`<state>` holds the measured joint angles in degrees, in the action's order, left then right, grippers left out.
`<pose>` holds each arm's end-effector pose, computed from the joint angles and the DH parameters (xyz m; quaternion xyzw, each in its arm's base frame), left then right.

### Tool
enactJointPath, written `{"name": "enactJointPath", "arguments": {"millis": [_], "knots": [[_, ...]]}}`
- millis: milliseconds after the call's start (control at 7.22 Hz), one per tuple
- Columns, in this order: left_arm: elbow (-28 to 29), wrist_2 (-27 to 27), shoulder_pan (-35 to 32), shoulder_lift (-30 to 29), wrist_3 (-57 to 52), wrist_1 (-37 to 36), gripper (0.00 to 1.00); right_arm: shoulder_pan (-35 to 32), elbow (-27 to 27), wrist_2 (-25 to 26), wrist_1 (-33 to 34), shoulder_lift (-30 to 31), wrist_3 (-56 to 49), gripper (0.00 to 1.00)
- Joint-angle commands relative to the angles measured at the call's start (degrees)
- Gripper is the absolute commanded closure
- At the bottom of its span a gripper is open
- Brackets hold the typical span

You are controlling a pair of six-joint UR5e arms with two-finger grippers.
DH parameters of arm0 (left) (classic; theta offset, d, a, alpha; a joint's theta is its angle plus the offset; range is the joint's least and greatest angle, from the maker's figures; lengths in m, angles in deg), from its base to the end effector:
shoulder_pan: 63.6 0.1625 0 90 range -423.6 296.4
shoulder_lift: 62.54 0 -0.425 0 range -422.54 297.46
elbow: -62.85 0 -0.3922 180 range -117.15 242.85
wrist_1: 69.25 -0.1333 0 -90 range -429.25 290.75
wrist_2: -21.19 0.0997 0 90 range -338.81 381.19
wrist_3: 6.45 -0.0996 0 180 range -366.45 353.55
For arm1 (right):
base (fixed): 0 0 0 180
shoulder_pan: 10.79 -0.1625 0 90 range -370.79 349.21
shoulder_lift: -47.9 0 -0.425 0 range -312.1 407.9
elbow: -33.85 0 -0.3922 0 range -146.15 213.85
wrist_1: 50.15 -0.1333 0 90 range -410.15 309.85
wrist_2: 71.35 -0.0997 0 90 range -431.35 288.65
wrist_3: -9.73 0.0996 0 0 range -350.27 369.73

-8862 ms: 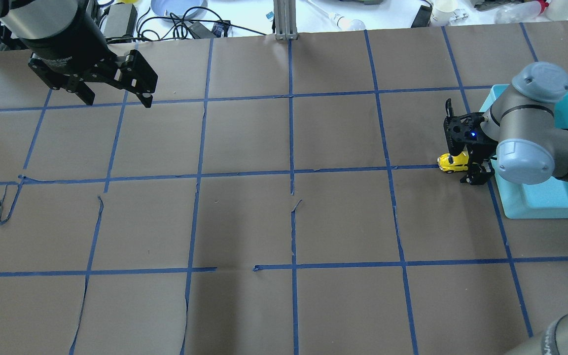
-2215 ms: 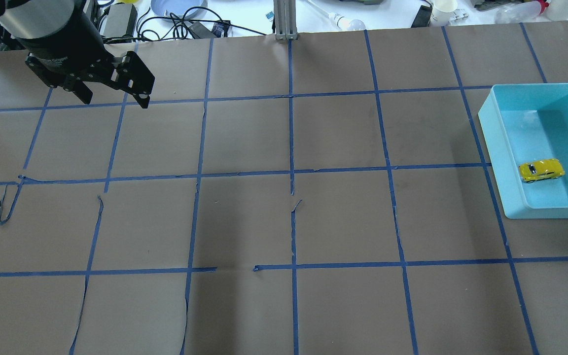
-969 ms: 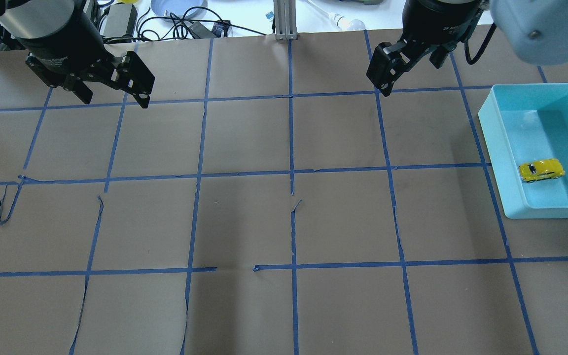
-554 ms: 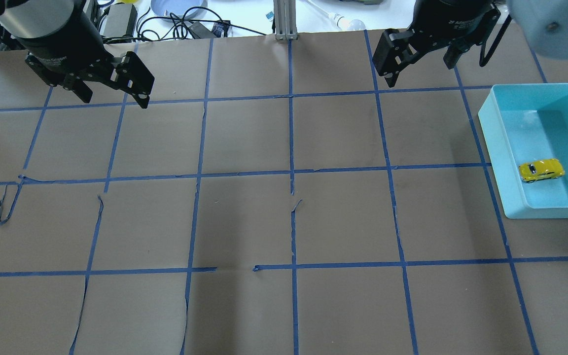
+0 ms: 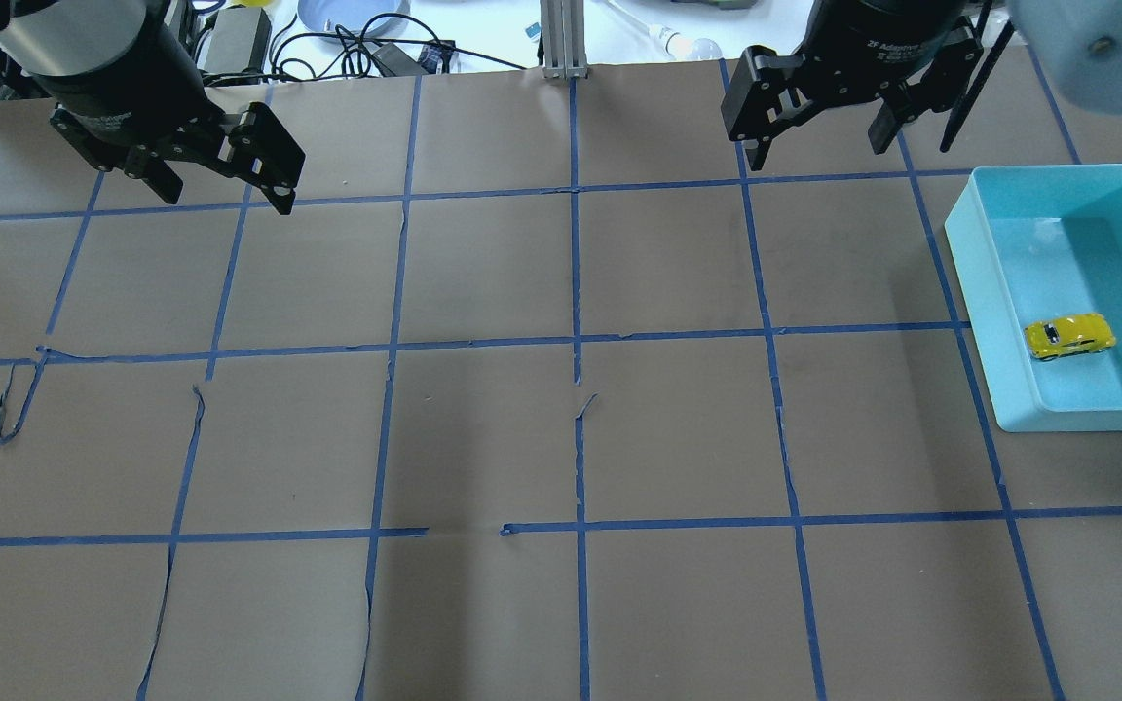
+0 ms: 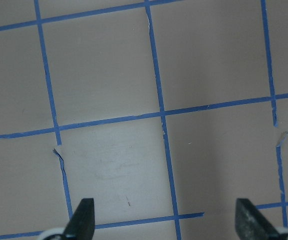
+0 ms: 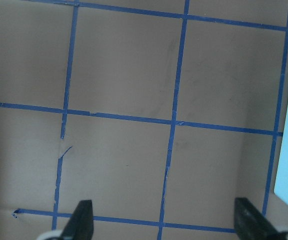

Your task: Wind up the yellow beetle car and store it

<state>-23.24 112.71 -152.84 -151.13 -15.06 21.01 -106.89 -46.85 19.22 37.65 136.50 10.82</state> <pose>-0.1242 -0.4898 0.5334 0.0678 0.9966 -0.0429 0.0168 0.1855 -0.4910 0.5521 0.0434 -0.9978 0.0499 0.0018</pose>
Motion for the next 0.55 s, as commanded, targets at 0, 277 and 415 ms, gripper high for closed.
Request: {"name": "enactJointPath", "arguments": {"millis": [0,277,415], "knots": [[0.04,-0.03,0.21,0.0,-0.09,0.0,0.0,-0.06,0.02,-0.31,0.09,0.0,0.5,0.0],[0.04,-0.12,0.22,0.0,0.0,0.0,0.0,-0.14,0.02,-0.4,0.09,0.0,0.5,0.0],[-0.13,-0.12,0.3,0.0,-0.09,0.0,0.0,-0.14,-0.07,-0.48,0.0,0.0,0.5,0.0]]}}
